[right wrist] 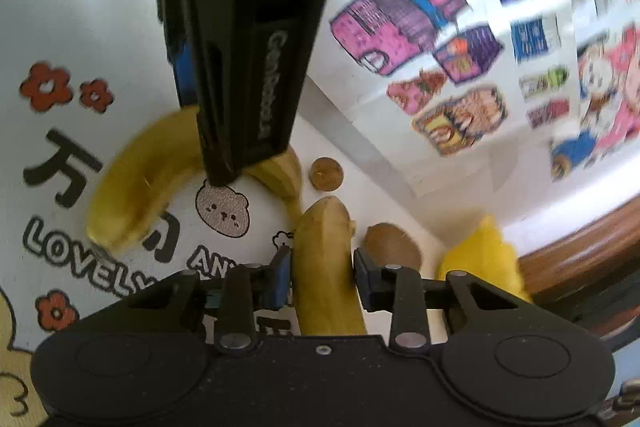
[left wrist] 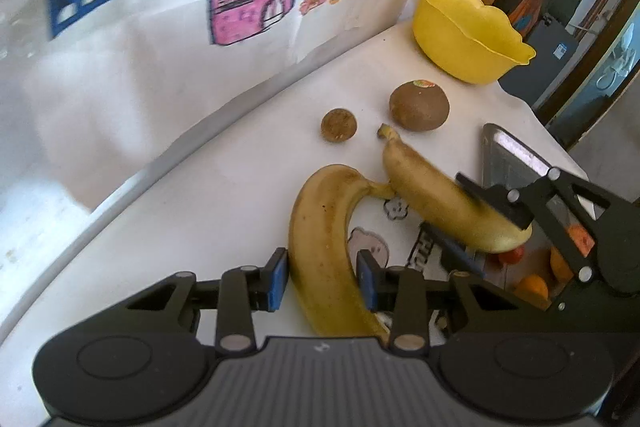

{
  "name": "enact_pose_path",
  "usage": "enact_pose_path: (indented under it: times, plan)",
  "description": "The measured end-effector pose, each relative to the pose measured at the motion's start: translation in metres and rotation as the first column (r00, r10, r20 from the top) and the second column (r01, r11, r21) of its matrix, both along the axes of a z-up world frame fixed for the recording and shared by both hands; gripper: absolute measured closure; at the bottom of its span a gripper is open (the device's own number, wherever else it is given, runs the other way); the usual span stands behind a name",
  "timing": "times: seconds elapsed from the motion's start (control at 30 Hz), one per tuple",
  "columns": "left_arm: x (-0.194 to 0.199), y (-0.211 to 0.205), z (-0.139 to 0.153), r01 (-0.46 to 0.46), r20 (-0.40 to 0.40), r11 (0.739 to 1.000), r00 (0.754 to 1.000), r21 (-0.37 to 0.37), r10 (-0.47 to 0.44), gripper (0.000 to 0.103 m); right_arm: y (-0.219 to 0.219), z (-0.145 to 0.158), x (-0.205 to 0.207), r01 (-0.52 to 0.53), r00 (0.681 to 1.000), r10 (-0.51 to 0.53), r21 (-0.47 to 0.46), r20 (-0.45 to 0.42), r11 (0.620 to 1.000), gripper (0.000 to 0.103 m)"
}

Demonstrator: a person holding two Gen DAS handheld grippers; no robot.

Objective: Organize fruits
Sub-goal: 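Hold the banana near the tray with the right tool while the left tool grips its banana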

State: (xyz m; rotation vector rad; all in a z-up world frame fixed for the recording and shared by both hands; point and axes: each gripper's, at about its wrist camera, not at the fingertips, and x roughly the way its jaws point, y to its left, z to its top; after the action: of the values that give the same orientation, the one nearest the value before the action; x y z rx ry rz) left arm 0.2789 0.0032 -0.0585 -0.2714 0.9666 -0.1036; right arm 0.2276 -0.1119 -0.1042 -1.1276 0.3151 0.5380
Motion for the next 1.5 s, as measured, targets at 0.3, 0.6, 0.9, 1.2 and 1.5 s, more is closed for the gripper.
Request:
enact_pose_path:
  times: [0.3,0.6,0.9,1.2,1.5]
  plan:
    - [-0.021,0.013,0.000,-0.005,0.005,1.000,1.000,-0.014,0.005,0.063,0.006,-0.001,-0.003,0.018,0.998,-0.018,-0.009,-0.058,1.000,0.067]
    - [-0.017,0.009,0.000,0.024,0.024,0.999,0.999,0.029,-0.024,0.062,-0.020,0.027,0.064,0.222,0.880,-0.055,0.305,-0.473,0.926,0.054]
    - [-0.019,-0.001,-0.001,0.066,0.062,0.991,0.995,0.113,-0.074,0.063,-0.028,0.024,0.069,0.241,0.877,-0.023,0.399,-0.479,0.885,0.065]
    - [-0.029,0.001,0.003,0.043,0.100,0.994,0.994,0.100,-0.053,0.067,-0.017,0.023,0.023,0.097,0.960,0.012,0.369,-0.281,0.924,0.066]
    - [-0.044,-0.004,0.018,0.003,0.152,0.991,0.988,0.134,-0.024,0.068,-0.027,0.042,0.002,0.077,0.986,-0.007,0.415,-0.166,0.907,0.066]
